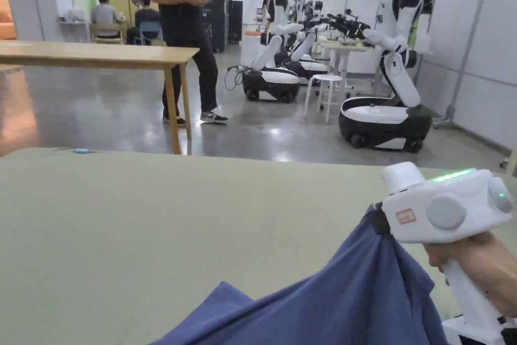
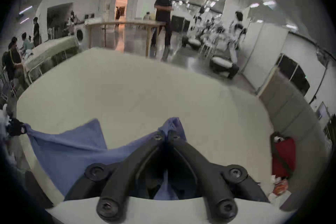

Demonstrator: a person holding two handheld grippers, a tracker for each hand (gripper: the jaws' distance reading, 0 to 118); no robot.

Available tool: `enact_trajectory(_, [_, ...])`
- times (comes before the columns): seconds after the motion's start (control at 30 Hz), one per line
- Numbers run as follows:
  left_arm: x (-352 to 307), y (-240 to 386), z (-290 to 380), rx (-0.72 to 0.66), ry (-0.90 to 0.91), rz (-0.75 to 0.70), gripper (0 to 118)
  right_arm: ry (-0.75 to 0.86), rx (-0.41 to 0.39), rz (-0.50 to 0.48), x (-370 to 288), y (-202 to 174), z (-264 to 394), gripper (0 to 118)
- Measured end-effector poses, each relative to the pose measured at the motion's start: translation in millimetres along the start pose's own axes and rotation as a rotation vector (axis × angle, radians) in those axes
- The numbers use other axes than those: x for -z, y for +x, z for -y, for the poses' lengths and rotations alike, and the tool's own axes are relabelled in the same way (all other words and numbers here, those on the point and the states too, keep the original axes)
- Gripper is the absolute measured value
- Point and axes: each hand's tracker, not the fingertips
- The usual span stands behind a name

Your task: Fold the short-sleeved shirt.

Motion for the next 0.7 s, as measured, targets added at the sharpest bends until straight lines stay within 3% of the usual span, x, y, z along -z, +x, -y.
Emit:
enact_trajectory(0.1, [-31,15,-46,-0.035,0.086,0.089,9,0.112,0.043,0.041,-81,33,-22,2])
enact_trajectory(0.37, [-107,88,-173,0.077,0.323,0.016,9,0.338,0.146,0.160,-241,92,-39,2])
enact_trajectory(0.7, [-157,139,-258,0.123,0.459,-0.081,9,0.425,0.184,0.198,-280,104,-52,2])
